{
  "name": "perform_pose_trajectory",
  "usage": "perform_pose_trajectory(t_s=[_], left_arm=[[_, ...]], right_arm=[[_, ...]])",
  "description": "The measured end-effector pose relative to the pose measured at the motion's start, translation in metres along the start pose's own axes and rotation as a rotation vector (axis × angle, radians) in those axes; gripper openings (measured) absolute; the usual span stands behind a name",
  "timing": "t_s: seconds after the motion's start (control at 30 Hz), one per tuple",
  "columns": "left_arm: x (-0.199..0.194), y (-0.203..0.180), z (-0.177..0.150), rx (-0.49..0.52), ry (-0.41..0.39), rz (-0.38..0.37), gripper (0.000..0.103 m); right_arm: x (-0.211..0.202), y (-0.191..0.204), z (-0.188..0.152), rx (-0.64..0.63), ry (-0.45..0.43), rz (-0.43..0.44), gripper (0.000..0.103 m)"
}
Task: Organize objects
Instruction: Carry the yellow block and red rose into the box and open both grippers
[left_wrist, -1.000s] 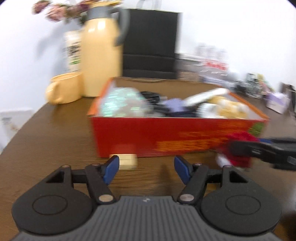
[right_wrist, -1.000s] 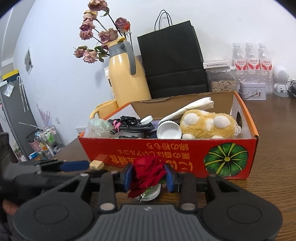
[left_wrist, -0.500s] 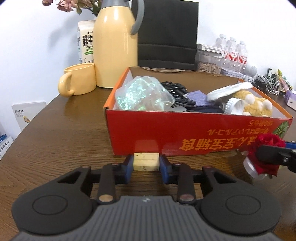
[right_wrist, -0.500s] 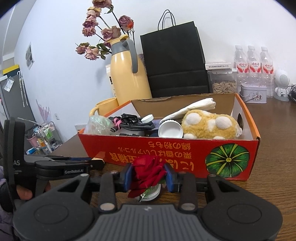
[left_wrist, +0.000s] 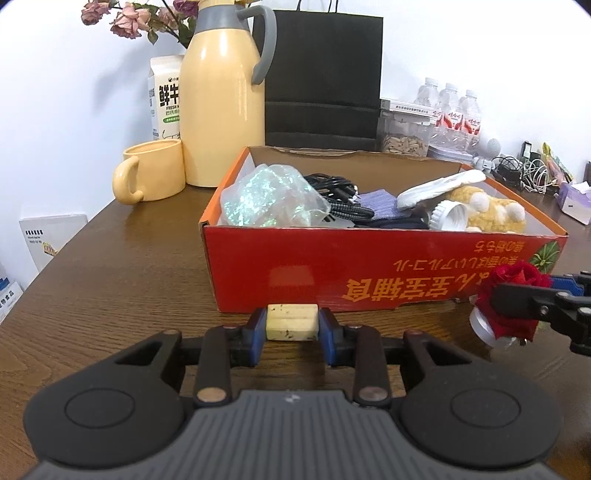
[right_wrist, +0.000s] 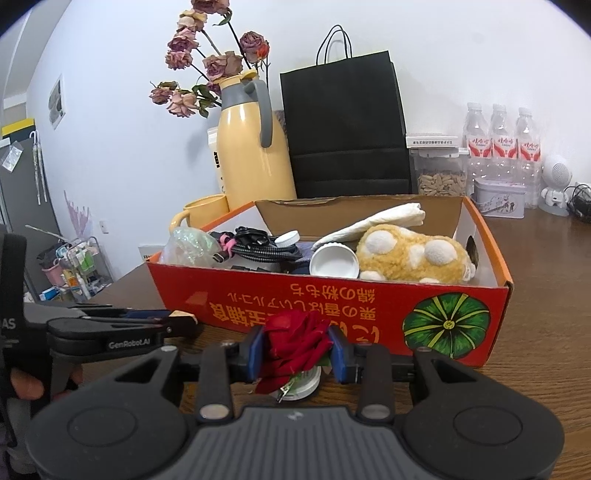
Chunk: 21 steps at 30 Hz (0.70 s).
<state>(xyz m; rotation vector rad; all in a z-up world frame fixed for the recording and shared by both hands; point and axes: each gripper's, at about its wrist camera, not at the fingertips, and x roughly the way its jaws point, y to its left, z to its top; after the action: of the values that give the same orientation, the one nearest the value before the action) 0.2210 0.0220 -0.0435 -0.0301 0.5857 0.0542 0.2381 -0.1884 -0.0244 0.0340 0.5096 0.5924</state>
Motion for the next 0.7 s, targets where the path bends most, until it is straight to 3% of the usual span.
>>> perform_pose_trajectory(t_s=[0.4,0.7], left_arm=[[-0.029,-0.012,-0.002,0.009,-0.081,-0.04,0.031],[-0.057,-0.027,0.037,0.026,-0.215,-0.095,0.031]], right_arm=[[-0.017,0.006,-0.003,-0.026,-0.05,-0.034,0.035],[-0.039,0.017,0.022,-0.068,-0.154,-0.031,0.035]])
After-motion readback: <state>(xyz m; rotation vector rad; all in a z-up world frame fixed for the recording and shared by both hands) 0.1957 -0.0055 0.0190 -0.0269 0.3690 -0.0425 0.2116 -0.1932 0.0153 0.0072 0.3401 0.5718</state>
